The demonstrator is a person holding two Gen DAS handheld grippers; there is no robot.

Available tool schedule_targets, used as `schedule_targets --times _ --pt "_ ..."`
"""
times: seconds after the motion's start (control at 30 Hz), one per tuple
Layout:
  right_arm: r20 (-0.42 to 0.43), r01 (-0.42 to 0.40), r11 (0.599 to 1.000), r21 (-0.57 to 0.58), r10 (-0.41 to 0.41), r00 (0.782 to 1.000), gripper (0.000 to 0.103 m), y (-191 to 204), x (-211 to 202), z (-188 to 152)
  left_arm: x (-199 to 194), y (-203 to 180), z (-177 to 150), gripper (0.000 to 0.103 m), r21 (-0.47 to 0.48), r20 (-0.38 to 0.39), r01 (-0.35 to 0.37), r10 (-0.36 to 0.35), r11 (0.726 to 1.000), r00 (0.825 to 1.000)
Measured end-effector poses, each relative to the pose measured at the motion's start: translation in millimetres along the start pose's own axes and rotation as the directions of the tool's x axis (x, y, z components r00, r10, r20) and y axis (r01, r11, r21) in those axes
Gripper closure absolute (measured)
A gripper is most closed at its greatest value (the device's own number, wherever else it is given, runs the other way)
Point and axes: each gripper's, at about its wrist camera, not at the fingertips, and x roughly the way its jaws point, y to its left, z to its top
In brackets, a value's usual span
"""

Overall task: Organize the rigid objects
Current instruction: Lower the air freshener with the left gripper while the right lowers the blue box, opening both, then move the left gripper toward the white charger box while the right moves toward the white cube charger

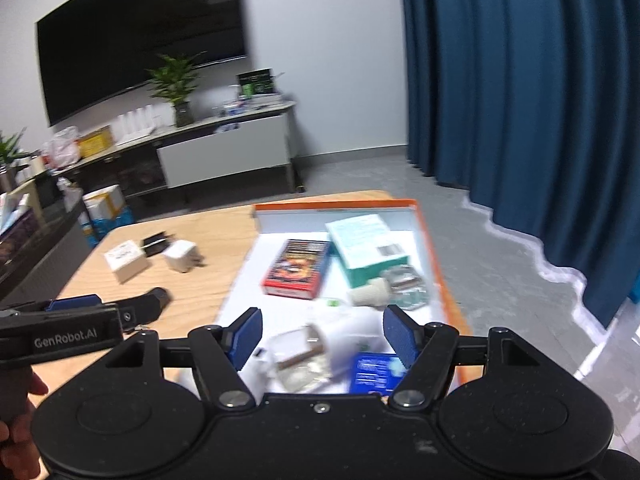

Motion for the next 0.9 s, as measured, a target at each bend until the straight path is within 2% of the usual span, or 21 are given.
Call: schedule_targets --times 0.23,0.53,0.8,0.9 --pt "-0.016 -0.069 0.996 -0.048 0.068 0.998 0.022 32.1 5.5 5.5 -10.4 49.4 2.3 0.022 -0.074 0.004 -0.106 0.107 0.992 0.994" --pt "-0.062 -0.138 0.985 -0.106 0.132 0.989 0.022 65.9 21.4 3.0 -10.0 90.6 0.9 0.022 -0.137 -0.010 -0.172 0.172 0.976 0.985" --pt "-0.087 -0.167 0.978 -0.128 0.157 0.984 0.022 81.7 41.1 4.2 19.0 113.7 12.2 0.017 -0.172 -0.044 -0.215 0.210 0.961 0.977" --pt "-0.088 -0.171 0.976 -0.135 0.160 0.983 0.022 83.9 46.7 7.2 39.3 118.2 25.4 0.010 -0.207 -0.058 -0.223 0.216 0.952 0.975"
